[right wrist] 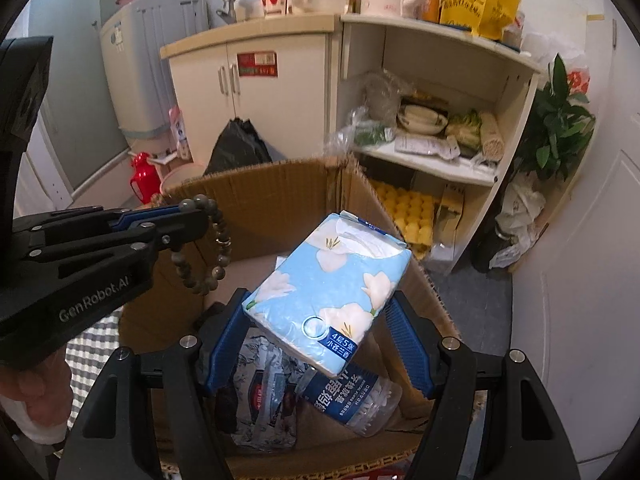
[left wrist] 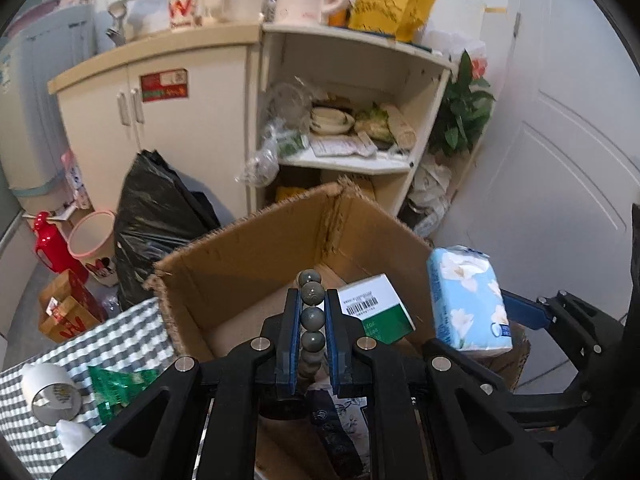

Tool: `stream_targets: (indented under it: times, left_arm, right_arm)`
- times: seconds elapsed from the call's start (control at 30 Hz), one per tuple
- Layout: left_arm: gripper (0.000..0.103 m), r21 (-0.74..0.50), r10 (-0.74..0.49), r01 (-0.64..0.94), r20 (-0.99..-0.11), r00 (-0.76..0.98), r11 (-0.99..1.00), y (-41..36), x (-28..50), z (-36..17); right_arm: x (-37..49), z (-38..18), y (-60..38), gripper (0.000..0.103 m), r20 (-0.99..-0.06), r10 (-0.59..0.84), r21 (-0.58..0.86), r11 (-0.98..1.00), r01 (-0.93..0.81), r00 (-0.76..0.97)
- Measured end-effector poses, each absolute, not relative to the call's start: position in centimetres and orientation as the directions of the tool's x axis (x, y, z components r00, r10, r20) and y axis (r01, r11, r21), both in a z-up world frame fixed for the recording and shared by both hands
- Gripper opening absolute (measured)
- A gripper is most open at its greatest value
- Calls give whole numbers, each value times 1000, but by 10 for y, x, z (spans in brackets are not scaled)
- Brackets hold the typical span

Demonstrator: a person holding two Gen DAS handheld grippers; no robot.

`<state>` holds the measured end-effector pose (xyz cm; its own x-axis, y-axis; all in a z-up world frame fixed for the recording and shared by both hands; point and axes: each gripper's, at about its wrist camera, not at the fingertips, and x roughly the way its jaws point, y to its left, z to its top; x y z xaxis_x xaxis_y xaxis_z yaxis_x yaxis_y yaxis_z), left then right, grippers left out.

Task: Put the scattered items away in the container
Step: 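Open the left tool dropping the bracelet while the right tool drops the tissue pack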

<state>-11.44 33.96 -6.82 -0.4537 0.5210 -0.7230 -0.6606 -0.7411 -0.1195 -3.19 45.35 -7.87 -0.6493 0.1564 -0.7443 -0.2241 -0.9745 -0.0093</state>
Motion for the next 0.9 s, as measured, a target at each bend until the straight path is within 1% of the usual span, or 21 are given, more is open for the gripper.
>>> stream_targets:
  times: [0.2, 0.4, 0.57, 0.77, 0.87, 0.9]
  left_arm:
    - [11, -111, 489, -687, -783, -385, -718, 357, -121, -98]
    - [11, -86, 430, -683, -831, -351, -725, 364, -128, -121]
    - [11, -75, 402, -690, -855, -327, -720, 366, -129, -125]
    - [11, -72, 398, -691, -858, -325, -719, 366, -129, -125]
    - [13, -75, 403, -690, -855, -328, -720, 365, -128, -123]
    - [15, -75, 404, -689, -853, -329, -721, 365, -129, -122]
  right_arm:
    - [-44, -104, 454, 68, -796, 138, -18, -979, -205, -589]
    - [-52, -123, 452, 68, -834, 131, -30, -981, -192, -536]
    - [-54, -128, 452, 68, -848, 128, -34, -982, -188, -515]
    - [-52, -130, 450, 69, -855, 133, -43, -981, -188, -501]
    - [-48, -128, 448, 71, -848, 135, -37, -980, -197, -512]
    - [-47, -126, 447, 71, -845, 137, -36, -979, -200, -517]
